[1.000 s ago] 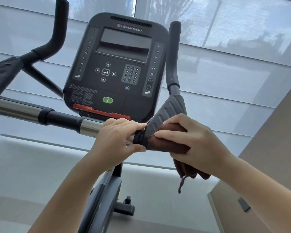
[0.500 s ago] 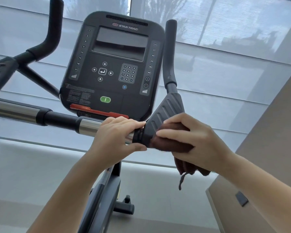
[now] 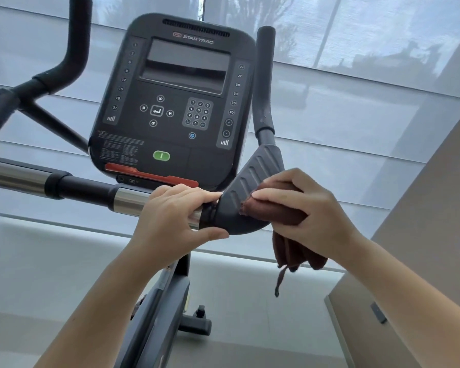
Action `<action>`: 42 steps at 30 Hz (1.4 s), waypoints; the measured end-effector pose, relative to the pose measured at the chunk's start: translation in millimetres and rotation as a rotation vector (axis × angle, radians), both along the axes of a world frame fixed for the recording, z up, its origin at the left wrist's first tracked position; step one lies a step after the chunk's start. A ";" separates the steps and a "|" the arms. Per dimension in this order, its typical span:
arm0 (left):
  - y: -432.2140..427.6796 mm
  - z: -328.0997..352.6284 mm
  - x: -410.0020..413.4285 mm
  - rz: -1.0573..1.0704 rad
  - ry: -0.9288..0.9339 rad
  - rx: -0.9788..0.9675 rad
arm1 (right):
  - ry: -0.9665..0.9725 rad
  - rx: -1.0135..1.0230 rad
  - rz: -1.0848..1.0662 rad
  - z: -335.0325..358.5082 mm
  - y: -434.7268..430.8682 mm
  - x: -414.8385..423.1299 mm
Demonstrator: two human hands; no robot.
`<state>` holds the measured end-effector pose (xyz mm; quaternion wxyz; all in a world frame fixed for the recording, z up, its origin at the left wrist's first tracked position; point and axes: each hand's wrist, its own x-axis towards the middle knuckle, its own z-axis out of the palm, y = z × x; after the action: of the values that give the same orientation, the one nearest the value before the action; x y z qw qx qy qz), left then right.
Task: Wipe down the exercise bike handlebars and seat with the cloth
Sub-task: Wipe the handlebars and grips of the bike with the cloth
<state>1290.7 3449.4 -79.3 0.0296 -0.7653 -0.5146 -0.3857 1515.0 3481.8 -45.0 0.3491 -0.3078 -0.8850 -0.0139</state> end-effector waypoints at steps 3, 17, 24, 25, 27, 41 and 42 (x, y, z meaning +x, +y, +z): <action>-1.7 0.9 6.1 0.072 -0.035 -0.006 | 0.183 0.005 -0.095 16.5 35.7 -1.0; -1.6 -1.9 16.9 0.154 -0.064 0.018 | 0.709 -0.231 -0.043 -8.7 54.0 4.9; -3.7 -2.9 18.6 0.184 -0.104 -0.043 | 0.611 -0.314 -0.096 -7.1 66.7 -10.5; -3.6 -2.9 18.7 0.184 -0.106 -0.048 | 0.594 -0.311 -0.121 -7.5 67.8 -11.1; -3.7 -3.6 19.3 0.181 -0.106 -0.053 | 0.571 -0.290 -0.179 -5.5 69.1 -13.2; -1.6 -6.9 18.1 0.171 -0.119 -0.034 | 0.503 -0.150 -0.153 -16.4 48.4 9.1; -1.6 -6.8 18.1 0.172 -0.121 -0.033 | 0.536 -0.157 -0.155 -7.3 59.0 9.2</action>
<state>1308.8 3447.8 -86.1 0.0189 -0.6938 -0.5856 -0.4187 1524.1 3540.8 -52.2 0.5436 -0.3934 -0.7332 0.1101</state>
